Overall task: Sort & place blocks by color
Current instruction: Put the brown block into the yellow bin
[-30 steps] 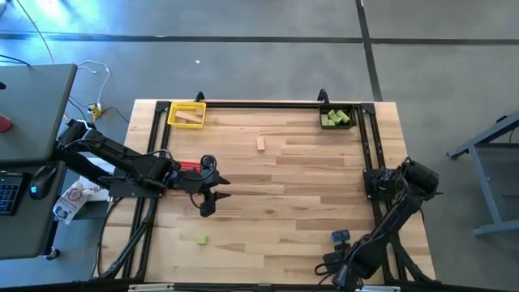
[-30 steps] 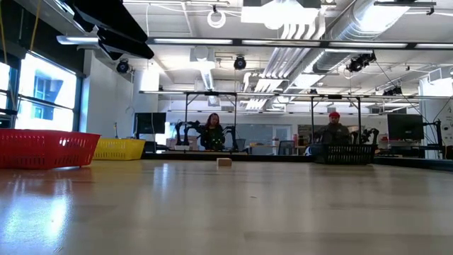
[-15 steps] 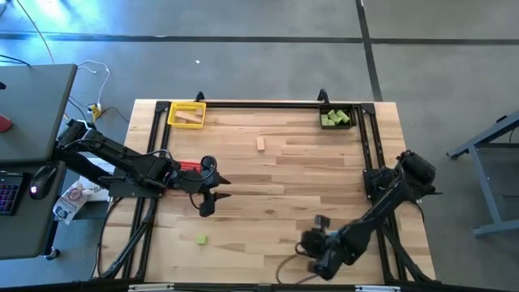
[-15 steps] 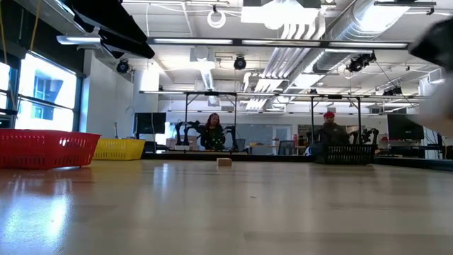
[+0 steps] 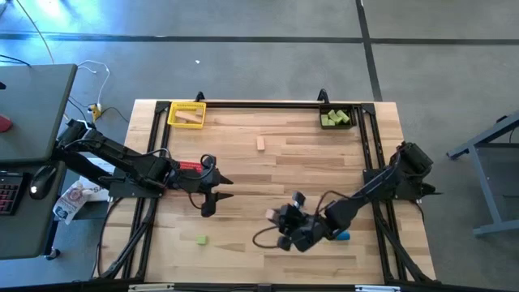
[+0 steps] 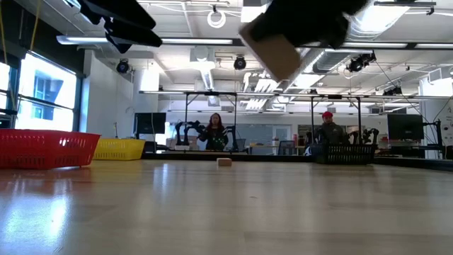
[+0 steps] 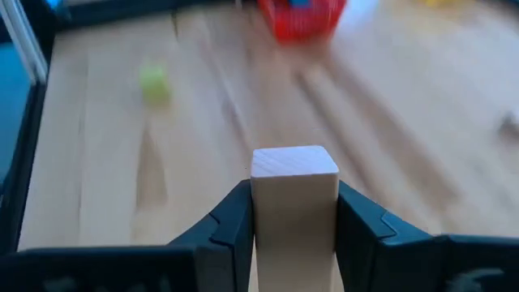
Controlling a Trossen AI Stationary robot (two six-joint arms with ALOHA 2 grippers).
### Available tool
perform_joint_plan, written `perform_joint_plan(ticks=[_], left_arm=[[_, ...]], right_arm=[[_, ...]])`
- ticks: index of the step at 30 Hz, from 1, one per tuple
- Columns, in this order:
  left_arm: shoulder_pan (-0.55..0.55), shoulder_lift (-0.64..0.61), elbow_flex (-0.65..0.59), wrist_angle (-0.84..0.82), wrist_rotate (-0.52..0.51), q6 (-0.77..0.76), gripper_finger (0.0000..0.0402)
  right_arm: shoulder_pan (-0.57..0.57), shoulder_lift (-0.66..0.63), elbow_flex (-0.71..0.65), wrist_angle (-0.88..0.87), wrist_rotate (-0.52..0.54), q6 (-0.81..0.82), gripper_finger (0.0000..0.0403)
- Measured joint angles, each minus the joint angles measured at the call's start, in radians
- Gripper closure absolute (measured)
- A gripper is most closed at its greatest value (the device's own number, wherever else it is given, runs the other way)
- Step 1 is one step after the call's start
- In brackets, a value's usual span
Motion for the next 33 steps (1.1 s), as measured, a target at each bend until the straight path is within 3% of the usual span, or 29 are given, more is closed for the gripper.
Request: perform_joint_plan(ticks=[14,33], left_arm=[[0.0,0.0,0.0,0.1,0.0,0.0,0.0218],[0.0,0.0,0.0,0.25,0.0,0.098,0.0218]], right_arm=[[-0.137,-0.01,0.0,0.525,0.042,-0.599,0.0299],[-0.259,-0.01,0.0,0.731,-0.206,-0.638,0.0299]])
